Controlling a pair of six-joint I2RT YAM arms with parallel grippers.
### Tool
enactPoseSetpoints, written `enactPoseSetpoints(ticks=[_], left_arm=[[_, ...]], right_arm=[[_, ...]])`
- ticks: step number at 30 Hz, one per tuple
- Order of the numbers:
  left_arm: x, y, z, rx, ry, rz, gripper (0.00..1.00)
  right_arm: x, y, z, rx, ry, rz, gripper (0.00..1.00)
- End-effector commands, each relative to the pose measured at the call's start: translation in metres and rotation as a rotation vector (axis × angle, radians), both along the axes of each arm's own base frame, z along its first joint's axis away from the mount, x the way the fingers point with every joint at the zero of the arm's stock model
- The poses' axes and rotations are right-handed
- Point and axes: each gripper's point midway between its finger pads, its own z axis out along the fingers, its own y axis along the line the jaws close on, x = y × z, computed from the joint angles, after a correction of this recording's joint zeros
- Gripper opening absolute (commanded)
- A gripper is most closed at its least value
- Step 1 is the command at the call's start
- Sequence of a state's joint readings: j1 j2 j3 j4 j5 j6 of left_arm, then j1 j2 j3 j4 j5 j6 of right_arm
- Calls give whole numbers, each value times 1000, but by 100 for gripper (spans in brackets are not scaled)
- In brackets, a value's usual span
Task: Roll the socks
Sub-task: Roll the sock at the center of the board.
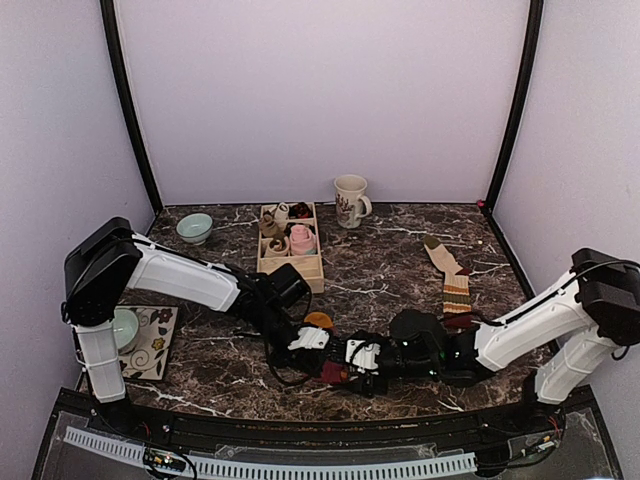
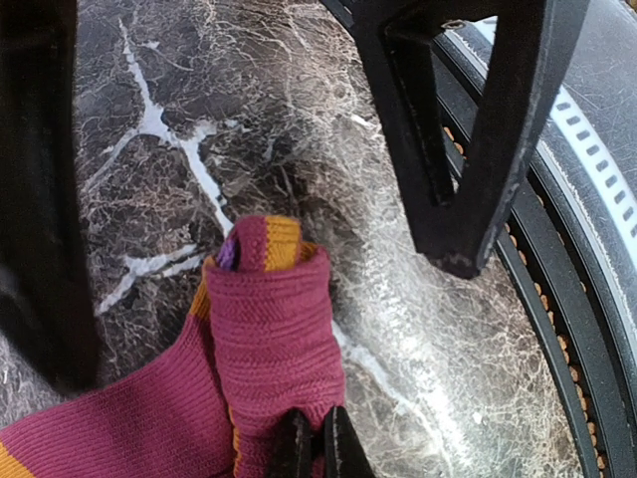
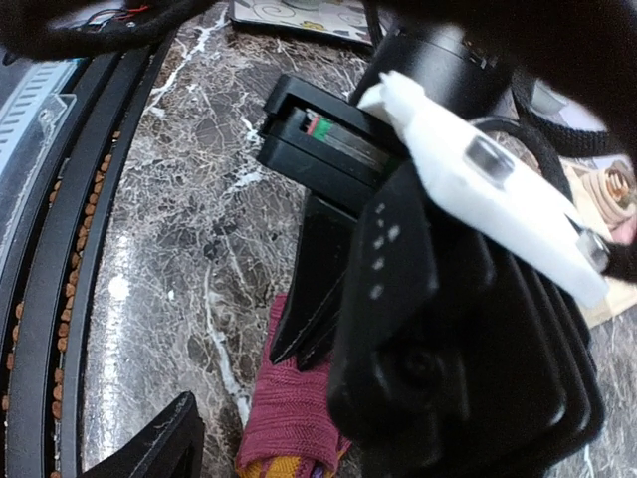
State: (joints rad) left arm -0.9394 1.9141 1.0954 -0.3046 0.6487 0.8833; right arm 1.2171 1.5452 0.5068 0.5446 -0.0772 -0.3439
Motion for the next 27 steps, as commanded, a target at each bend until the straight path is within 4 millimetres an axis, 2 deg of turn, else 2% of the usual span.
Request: enactPoseSetpoints(ticks=[1,2,5,7,10,12,15,17,19,21,23,25,27], left_arm=[[-24,47,-44,252,101,21,0],[-23,47,-44,256,98,27,0],[-22,48,-44,264,94,31,0],[-20,48,-45,267,86,38,0],[-17,47,-46,267,68,50,0],[-16,48,-46,263,59,54,0],[-14,47,-46,252,35,61,0],[-16,47,-48,255,27,54,0],[-18,47,-49,252,22,52,0],[-19,46,-49,247,25,57,0],[-20,46,-47,239,25,63,0],[-22,46,-46,230,27,67,0],[-22,46,-45,223,27,67,0]], right_arm=[[9,-14,11,69,69,-157,95],[14,-21,17,101,89,-220,99],[30,-42,39,216,180,-416,100],[44,-60,54,346,304,-599,100],[55,-93,54,536,529,-820,100],[53,-113,40,627,676,-914,100],[40,-111,40,741,856,-851,100],[27,-88,39,699,932,-757,100],[15,-59,24,523,885,-692,100],[11,-42,25,414,693,-636,100],[10,-44,35,396,486,-593,100],[11,-58,46,437,348,-546,99],[9,-69,53,455,249,-499,93]])
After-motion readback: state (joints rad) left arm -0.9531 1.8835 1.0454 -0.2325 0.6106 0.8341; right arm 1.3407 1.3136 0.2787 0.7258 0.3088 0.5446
